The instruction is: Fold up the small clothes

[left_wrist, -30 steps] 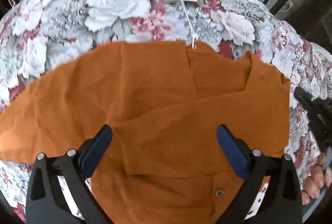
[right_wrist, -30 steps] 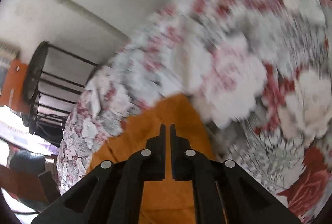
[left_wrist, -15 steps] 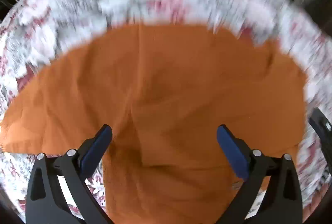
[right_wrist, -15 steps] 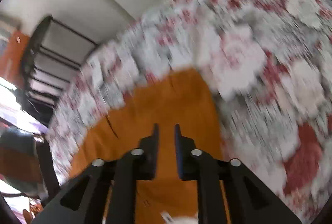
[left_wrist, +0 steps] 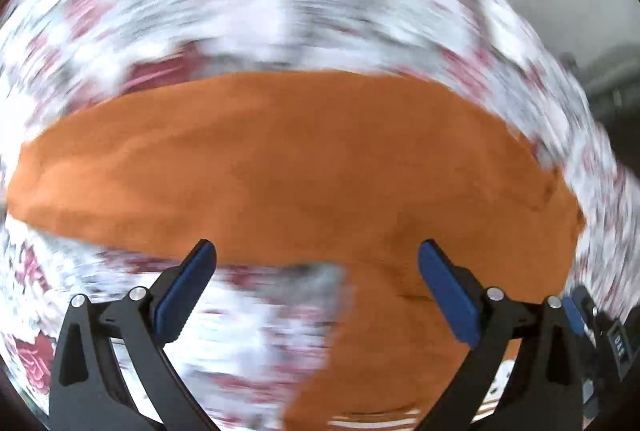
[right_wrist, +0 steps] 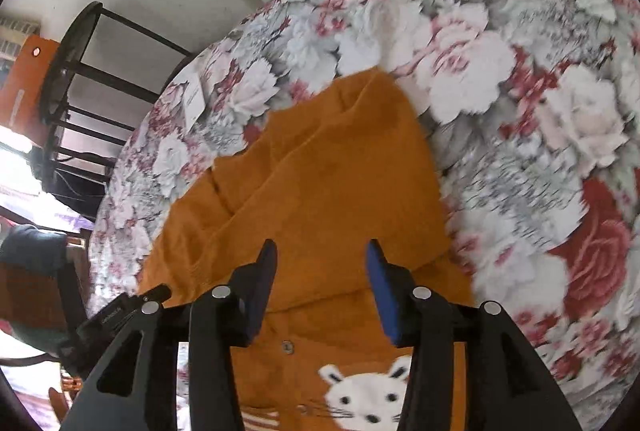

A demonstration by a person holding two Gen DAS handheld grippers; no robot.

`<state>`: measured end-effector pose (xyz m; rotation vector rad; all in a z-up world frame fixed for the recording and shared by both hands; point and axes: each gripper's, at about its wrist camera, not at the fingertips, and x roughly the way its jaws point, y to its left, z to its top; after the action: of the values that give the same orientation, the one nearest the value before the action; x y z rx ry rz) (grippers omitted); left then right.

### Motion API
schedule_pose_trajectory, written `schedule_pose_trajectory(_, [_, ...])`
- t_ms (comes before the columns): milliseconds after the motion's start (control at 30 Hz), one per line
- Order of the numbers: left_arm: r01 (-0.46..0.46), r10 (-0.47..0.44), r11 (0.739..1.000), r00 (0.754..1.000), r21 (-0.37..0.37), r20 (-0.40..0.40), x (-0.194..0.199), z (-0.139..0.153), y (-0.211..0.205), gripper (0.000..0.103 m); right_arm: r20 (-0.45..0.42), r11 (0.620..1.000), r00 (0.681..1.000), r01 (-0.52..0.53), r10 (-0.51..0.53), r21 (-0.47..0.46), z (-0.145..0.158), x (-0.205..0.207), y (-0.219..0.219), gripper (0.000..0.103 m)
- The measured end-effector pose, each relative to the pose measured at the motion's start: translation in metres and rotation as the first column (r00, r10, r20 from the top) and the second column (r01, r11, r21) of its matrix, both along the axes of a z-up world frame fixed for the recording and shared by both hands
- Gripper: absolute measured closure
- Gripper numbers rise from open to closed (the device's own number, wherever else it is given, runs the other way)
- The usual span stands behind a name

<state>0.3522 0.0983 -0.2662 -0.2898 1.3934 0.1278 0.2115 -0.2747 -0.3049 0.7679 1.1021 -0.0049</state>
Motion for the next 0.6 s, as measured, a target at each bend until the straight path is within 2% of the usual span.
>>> schedule_pose_trajectory(133, [-0.185, 0.187, 0.98, 0.982, -0.078, 0.021, -0.029, -0.008, 0.073, 0.005, 0.048, 1.0, 0.999, -0.002, 0.001, 0.014, 0.017, 0.002, 0.017, 0.056])
schedule_pose_trajectory(167, [-0.232, 0.237, 0.965, 0.971, -0.122, 0.026, -0.038, -0.01, 0.094, 0.005, 0.056, 1.0, 0.998, -0.007, 0.006, 0.01, 0.021, 0.002, 0.017, 0.056])
schedule_pose_trajectory(300, [-0.318, 0.35, 0.907, 0.934, -0.278, 0.075, -0.068, -0.017, 0.129, 0.007, 0.086, 1.0, 0.996, -0.028, 0.029, -0.004, 0.033, 0.002, 0.027, 0.056])
schedule_pose_trajectory(333, [-0.329, 0.368, 0.9, 0.925, -0.287, 0.092, -0.078, -0.019, 0.134, 0.01, 0.091, 0.999, 0.995, -0.035, 0.036, -0.012, 0.034, 0.003, 0.031, 0.056])
schedule_pose_trajectory(400, [-0.337, 0.378, 0.905, 0.917, -0.261, 0.127, -0.086, -0.016, 0.148, 0.038, 0.095, 0.998, 0.994, -0.049, 0.051, -0.028, 0.036, 0.003, 0.035, 0.056])
schedule_pose_trajectory(433, [-0.334, 0.374, 0.909, 0.918, -0.248, 0.133, -0.081, -0.016, 0.152, 0.043, 0.094, 0.998, 0.994, -0.053, 0.056, -0.033, 0.036, 0.003, 0.036, 0.056])
schedule_pose_trajectory(467, [-0.341, 0.378, 0.908, 0.917, -0.244, 0.128, -0.079, -0.021, 0.156, 0.054, 0.095, 0.998, 0.994, -0.054, 0.057, -0.036, 0.036, 0.004, 0.037, 0.056])
schedule_pose_trajectory(500, [-0.357, 0.393, 0.902, 0.911, -0.244, 0.121, -0.075, -0.025, 0.158, 0.064, 0.095, 0.998, 0.994, -0.052, 0.056, -0.037, 0.035, 0.004, 0.037, 0.056])
schedule_pose_trajectory(567, [-0.397, 0.435, 0.879, 0.894, -0.265, 0.103, -0.069, -0.044, 0.152, 0.079, 0.099, 0.998, 0.994, -0.049, 0.052, -0.038, 0.036, 0.003, 0.036, 0.056])
schedule_pose_trajectory(600, [-0.409, 0.452, 0.867, 0.886, -0.283, 0.103, -0.074, -0.045, 0.161, 0.086, 0.102, 0.998, 0.993, -0.049, 0.053, -0.041, 0.036, 0.004, 0.035, 0.056])
